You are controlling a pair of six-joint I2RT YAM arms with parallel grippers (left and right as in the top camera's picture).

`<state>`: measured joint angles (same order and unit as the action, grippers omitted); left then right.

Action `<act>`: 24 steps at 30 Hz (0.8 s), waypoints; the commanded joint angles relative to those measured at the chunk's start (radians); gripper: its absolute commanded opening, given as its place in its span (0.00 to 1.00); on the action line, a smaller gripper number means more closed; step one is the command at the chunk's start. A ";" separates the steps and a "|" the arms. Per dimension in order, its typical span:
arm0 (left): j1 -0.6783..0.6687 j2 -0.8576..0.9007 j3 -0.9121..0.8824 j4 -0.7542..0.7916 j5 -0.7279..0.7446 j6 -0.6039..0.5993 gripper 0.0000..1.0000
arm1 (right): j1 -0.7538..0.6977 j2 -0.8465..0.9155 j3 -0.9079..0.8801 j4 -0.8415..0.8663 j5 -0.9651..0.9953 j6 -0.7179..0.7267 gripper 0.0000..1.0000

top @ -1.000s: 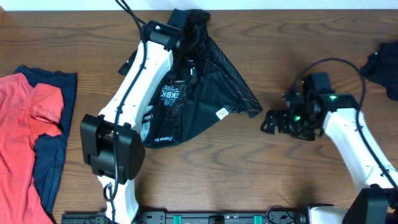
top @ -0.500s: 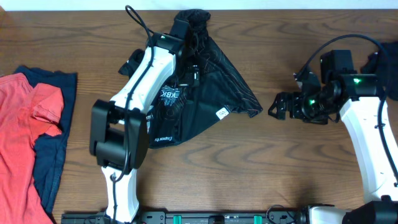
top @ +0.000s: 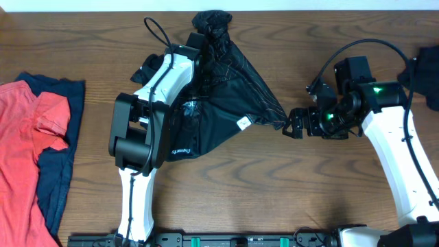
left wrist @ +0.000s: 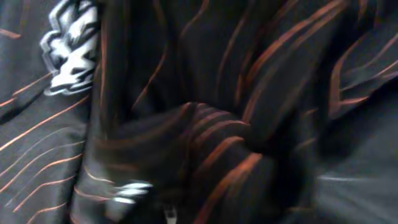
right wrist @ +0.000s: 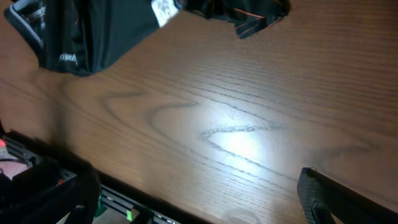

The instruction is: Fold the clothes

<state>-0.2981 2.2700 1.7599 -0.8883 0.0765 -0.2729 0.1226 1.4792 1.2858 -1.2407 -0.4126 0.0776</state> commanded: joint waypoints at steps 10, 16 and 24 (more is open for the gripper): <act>0.003 -0.019 0.008 -0.023 0.014 -0.042 0.43 | 0.011 0.014 0.016 0.016 -0.003 -0.004 0.99; -0.005 -0.055 0.019 -0.044 0.019 -0.046 0.52 | 0.011 0.021 0.016 0.031 -0.002 -0.004 0.99; -0.145 -0.163 0.021 -0.066 -0.058 -0.045 0.53 | 0.011 0.150 0.016 0.037 -0.008 -0.005 0.99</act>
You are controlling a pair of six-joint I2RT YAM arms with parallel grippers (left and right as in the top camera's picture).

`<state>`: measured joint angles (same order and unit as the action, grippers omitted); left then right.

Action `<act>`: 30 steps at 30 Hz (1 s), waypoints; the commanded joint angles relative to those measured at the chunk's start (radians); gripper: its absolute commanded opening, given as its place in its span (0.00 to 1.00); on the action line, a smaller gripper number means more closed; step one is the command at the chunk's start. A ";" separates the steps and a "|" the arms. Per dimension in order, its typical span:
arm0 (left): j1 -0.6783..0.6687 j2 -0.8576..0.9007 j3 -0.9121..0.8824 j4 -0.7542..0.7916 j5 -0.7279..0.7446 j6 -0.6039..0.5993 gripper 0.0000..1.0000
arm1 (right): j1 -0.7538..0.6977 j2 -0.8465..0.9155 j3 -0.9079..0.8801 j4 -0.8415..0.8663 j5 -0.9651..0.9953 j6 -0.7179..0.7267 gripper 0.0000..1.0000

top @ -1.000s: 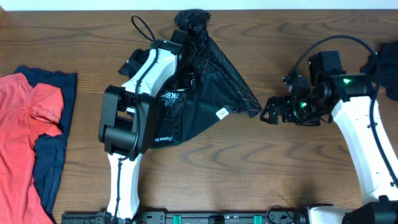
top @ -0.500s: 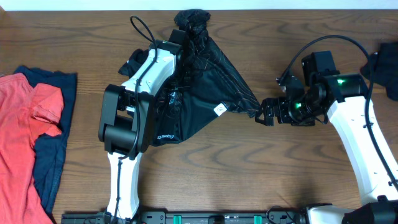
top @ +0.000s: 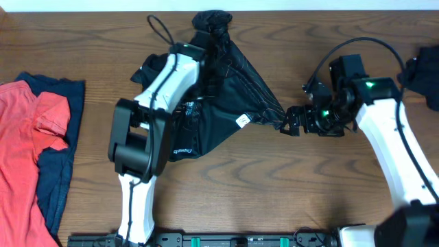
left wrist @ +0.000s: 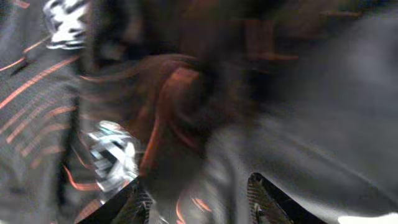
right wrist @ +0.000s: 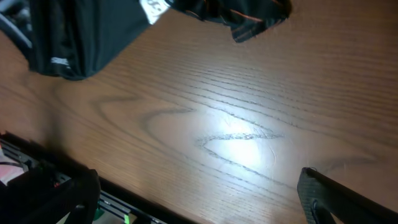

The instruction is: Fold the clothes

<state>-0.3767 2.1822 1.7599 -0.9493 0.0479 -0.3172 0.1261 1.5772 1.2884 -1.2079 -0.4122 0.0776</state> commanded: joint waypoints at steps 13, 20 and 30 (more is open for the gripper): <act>-0.221 0.008 0.021 0.058 0.031 -0.021 0.61 | 0.008 0.150 0.014 0.040 -0.016 -0.010 0.99; -0.225 0.085 0.021 0.068 0.103 -0.029 0.65 | 0.008 0.134 0.028 0.041 -0.048 -0.058 0.99; -0.230 0.098 0.021 0.081 0.121 -0.028 0.67 | -0.052 0.066 0.179 -0.006 0.241 0.159 0.99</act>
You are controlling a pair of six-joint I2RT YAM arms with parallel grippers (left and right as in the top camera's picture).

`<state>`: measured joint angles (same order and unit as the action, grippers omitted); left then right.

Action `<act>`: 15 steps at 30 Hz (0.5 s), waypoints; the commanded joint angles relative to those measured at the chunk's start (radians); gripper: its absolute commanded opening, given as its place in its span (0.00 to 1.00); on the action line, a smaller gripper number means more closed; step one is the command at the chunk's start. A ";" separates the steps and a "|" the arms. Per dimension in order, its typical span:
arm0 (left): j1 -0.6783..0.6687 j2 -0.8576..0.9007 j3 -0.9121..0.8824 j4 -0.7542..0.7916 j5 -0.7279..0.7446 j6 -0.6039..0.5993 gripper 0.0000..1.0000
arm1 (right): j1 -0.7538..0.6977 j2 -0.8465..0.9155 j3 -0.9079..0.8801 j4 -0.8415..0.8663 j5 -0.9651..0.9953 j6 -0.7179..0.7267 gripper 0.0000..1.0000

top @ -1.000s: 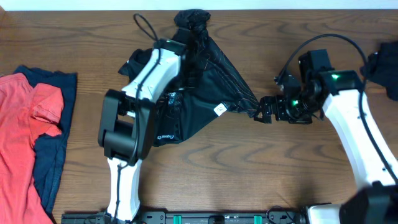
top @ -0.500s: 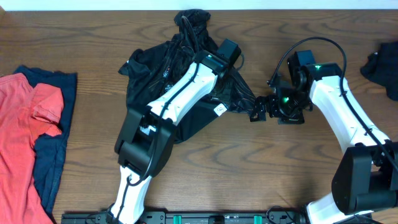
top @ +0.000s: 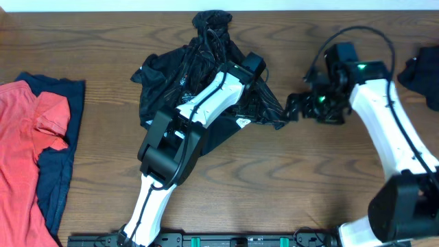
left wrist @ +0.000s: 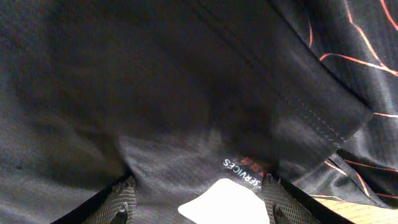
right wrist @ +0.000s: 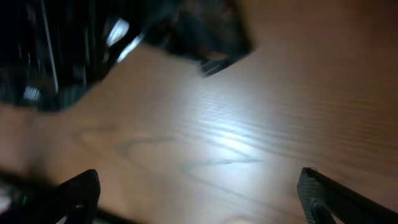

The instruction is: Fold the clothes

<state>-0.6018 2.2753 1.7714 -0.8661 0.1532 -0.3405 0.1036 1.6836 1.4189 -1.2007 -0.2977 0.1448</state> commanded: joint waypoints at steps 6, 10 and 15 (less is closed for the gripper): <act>-0.007 0.005 0.009 0.005 0.024 -0.004 0.67 | -0.096 -0.043 0.071 -0.051 0.129 0.081 0.99; -0.013 0.005 0.009 0.020 0.050 0.006 0.57 | -0.118 -0.043 0.071 -0.061 0.129 0.064 0.99; -0.032 0.004 0.010 0.029 0.072 0.010 0.70 | -0.117 -0.043 0.071 -0.064 0.128 0.060 0.99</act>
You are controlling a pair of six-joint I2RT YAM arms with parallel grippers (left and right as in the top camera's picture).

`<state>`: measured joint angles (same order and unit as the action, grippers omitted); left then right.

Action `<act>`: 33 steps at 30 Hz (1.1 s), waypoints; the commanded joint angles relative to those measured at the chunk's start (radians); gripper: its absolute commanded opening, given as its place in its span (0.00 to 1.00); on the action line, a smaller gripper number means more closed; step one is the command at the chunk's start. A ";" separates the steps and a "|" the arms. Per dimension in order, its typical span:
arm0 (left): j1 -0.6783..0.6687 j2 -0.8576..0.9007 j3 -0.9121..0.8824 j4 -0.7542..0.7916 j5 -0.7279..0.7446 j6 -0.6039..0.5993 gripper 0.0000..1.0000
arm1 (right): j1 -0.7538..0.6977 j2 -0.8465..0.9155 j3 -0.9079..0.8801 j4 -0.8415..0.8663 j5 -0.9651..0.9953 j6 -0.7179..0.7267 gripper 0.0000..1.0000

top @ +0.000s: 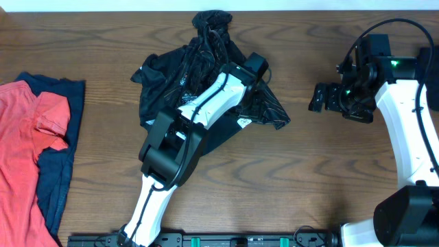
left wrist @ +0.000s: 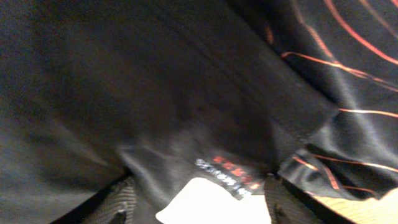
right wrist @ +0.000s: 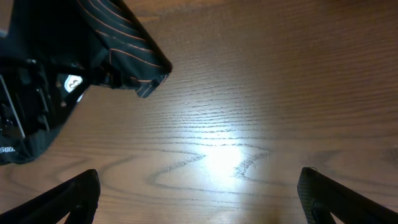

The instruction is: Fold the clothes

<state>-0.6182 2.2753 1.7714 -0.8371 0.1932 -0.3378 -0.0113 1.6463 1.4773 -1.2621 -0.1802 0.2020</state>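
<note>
A black garment with thin orange stripes lies crumpled at the table's far middle. Its pointed right corner rests flat on the wood and also shows in the right wrist view. My left gripper is down on the garment's right part. Its fingers are spread, with black cloth and a white label between them, so the left gripper is open. My right gripper hovers to the right of the corner, apart from it. It is open over bare wood.
A red shirt lies on a navy garment at the left edge. Another dark cloth sits at the far right, partly behind the right arm. Bare wood runs along the front of the table.
My right gripper was beside the garment's right corner and now sits farther right, clear of it. The left gripper stays on the same patch by the white label.
At first the garment was spread toward the right, the left gripper on its upper left part and the open right gripper next to its right corner. Later the left gripper was on the right part by the label. Now the right gripper stands away.
</note>
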 commanded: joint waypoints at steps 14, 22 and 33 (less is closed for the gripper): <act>-0.048 0.005 0.010 0.020 0.031 0.015 0.37 | -0.003 -0.006 0.012 -0.004 -0.018 -0.014 0.99; -0.048 0.005 0.010 0.016 -0.030 0.014 0.06 | -0.003 -0.006 0.012 -0.007 -0.027 -0.017 0.99; -0.048 -0.026 0.012 0.013 -0.189 0.014 0.06 | -0.003 -0.006 0.012 -0.010 -0.027 -0.024 0.99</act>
<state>-0.6659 2.2753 1.7714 -0.8185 0.0895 -0.3325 -0.0113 1.6463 1.4773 -1.2686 -0.1940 0.1936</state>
